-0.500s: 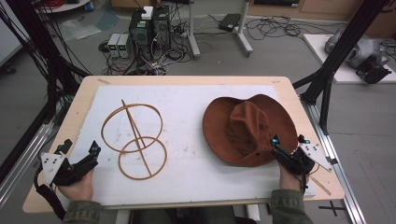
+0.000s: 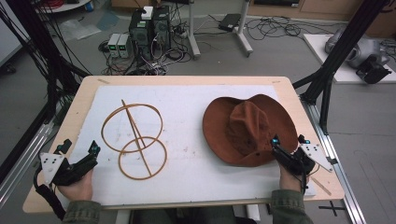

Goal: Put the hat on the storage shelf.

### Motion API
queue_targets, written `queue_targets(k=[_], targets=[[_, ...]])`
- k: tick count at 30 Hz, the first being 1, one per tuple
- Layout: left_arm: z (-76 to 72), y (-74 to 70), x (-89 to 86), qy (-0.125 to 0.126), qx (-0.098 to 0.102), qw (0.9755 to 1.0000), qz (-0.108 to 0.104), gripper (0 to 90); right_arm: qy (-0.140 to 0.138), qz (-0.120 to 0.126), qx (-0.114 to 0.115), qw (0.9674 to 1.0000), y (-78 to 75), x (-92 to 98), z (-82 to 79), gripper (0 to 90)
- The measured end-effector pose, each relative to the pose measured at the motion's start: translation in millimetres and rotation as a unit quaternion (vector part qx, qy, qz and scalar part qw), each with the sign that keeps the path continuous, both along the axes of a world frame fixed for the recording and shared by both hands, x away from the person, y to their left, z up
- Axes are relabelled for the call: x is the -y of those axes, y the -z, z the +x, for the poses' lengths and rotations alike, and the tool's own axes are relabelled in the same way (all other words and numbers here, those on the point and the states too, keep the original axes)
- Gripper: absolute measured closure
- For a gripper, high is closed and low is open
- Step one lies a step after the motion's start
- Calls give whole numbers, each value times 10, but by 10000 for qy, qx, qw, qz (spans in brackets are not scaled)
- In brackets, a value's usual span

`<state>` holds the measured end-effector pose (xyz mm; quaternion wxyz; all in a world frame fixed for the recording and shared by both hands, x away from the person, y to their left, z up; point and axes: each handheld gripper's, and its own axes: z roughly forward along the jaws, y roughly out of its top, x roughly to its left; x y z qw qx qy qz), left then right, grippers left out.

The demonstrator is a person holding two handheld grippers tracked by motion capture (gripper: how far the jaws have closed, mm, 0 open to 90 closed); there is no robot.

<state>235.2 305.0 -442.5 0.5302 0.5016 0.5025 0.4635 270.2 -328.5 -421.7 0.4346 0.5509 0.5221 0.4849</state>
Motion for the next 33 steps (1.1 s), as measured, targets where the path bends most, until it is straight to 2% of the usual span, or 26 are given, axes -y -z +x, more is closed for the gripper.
queue_targets(k=[13, 19, 23, 29, 33], targets=[[10, 5, -1, 22, -10, 10000, -18, 132, -98, 46, 8, 9999, -16, -31, 2, 111], [12, 7, -1, 20, -7, 10000, -16, 132, -335, 115, 26, 9994, -40, -108, 29, 109], [12, 8, -4, 23, -19, 10000, -10, 131, -597, 49, 69, 9982, -65, -199, 48, 109], [14, 9, -2, 26, -22, 10000, -23, 132, -722, -42, 39, 9974, -72, -277, 77, 109], [18, 12, -3, 29, -25, 10000, -29, 131, -761, -12, 15, 9971, -74, -309, 83, 109]])
